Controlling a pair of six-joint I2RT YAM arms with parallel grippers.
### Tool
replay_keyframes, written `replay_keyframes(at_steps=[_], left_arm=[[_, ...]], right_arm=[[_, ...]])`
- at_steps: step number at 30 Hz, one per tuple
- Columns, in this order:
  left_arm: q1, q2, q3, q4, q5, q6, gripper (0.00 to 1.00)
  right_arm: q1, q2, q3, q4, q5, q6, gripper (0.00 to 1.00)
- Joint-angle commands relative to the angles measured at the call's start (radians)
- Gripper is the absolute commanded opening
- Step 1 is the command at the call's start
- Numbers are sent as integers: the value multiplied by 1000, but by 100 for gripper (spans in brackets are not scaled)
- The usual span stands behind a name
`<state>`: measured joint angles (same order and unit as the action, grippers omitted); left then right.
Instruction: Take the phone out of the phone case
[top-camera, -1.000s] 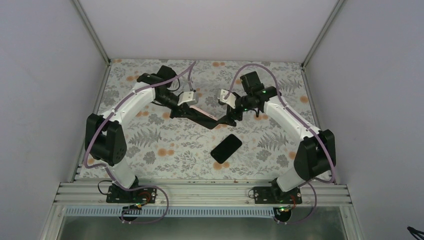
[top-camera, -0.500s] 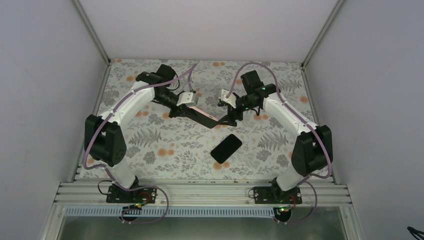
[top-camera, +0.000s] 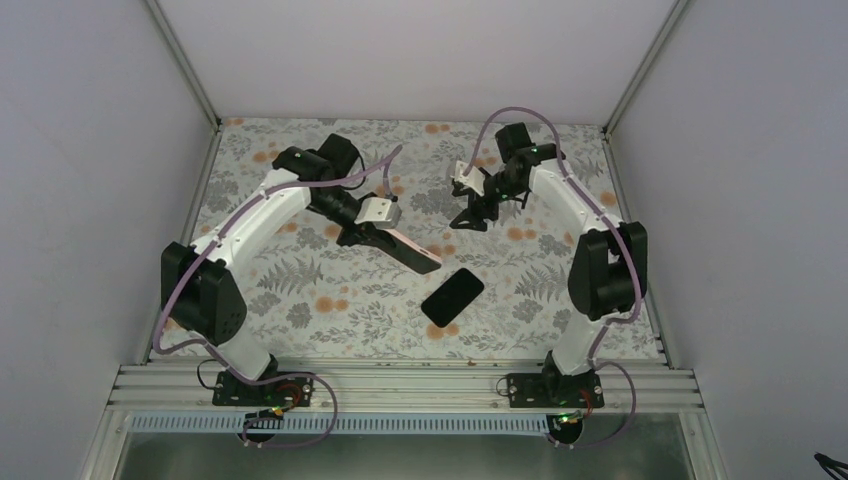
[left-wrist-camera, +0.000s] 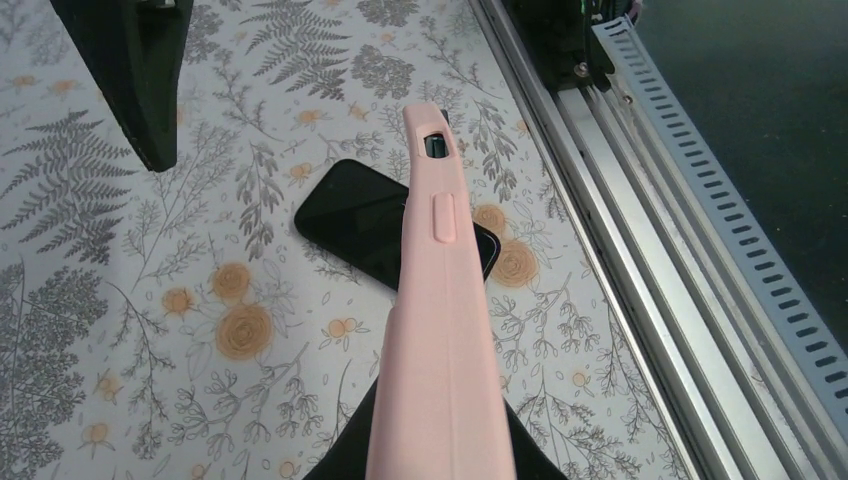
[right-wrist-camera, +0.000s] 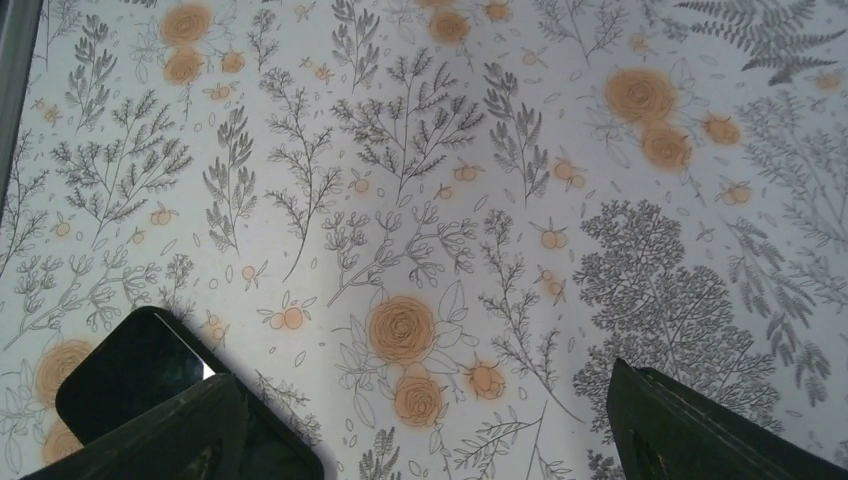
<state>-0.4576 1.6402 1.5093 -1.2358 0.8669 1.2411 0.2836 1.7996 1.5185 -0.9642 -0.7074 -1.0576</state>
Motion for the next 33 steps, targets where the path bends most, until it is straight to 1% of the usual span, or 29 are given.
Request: replay_keyframes(at_steps=[1, 3, 4, 7, 8, 10, 12, 14, 17, 21, 30, 33], left_arm=[[7, -40, 12, 44, 28, -9, 2], [12, -40, 0, 80, 23, -25, 2], [16, -41, -4, 99, 30, -33, 2], [21, -51, -35, 196, 41, -67, 2], [23, -52, -41, 217, 47, -71, 2], [23, -40, -32, 217, 55, -70, 2], [24, -6, -5, 187, 65, -65, 2], [24, 9, 7, 169, 71, -61, 2], [22, -7, -16, 186, 71, -65, 2], [22, -25, -32, 200, 67, -73, 2], [18, -22, -30, 197, 82, -74, 2], [15, -23, -27, 200, 90, -82, 2]], right_arm=[[5, -12, 52, -69, -39, -36, 92], [9, -68, 7, -113, -90, -59, 91], [15, -112, -40, -101, -106, -57, 91], [51, -281, -200, 5, -91, 8, 91], [60, -310, -250, 33, -87, 29, 91], [70, -344, -280, 42, -96, 48, 91], [78, -359, -287, 34, -113, 59, 91], [91, -375, -303, 70, -111, 88, 91], [106, -379, -322, 127, -90, 128, 91], [108, -363, -311, 161, -85, 146, 91], [107, -333, -321, 230, -71, 179, 91], [108, -321, -314, 222, -73, 174, 91]])
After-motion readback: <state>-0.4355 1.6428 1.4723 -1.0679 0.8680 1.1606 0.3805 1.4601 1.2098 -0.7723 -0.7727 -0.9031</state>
